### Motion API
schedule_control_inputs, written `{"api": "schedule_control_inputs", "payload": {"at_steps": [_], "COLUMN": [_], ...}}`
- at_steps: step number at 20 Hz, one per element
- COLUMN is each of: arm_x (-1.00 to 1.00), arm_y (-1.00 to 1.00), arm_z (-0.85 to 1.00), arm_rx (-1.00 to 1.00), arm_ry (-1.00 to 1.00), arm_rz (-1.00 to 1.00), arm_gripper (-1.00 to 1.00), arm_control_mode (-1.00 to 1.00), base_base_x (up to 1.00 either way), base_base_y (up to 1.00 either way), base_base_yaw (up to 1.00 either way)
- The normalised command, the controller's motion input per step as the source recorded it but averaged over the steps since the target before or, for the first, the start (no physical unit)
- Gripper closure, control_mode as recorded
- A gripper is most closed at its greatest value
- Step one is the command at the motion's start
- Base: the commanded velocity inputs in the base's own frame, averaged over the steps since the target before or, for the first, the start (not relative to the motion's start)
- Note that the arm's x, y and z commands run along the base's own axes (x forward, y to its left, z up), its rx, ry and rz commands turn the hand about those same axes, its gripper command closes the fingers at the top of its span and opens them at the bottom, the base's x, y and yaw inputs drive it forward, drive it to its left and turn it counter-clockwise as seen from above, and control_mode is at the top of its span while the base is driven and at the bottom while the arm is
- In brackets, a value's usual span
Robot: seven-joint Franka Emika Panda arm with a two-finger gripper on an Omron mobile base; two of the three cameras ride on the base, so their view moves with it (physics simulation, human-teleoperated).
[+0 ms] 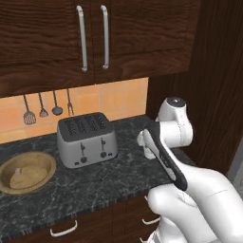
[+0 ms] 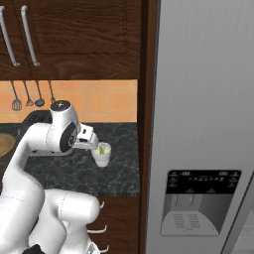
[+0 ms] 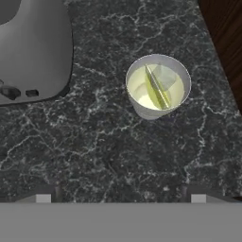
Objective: Grab a lemon wedge from the fridge and one ice cube from the ice bowl, and put them in the glass of lemonade.
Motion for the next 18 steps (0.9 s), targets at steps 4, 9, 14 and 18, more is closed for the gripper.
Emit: {"api": "schedule_control_inputs", "payload": {"at_steps": [4, 9, 14, 18], "arm_x": [-0.51, -0.18, -0.06, -0.12], "arm_y": [0.0, 0.0, 0.0, 0.0], "arm_z": [0.04, 0.12, 0.53, 0.66], "arm_rx": [0.0, 0.0, 0.08, 0.14], "arm_ry": [-0.1, -0.18, -0.23, -0.23], "arm_rz": [0.02, 0.0, 0.0, 0.03], "arm_gripper": [-1.0, -1.0, -1.0, -1.0], "arm_control_mode": [-1.0, -1.0, -1.0, -1.0], "base_base_x": [0.0, 0.0, 0.0, 0.0], "base_base_y": [0.0, 0.0, 0.0, 0.0], "base_base_yaw": [0.0, 0.0, 0.0, 0.0]}}
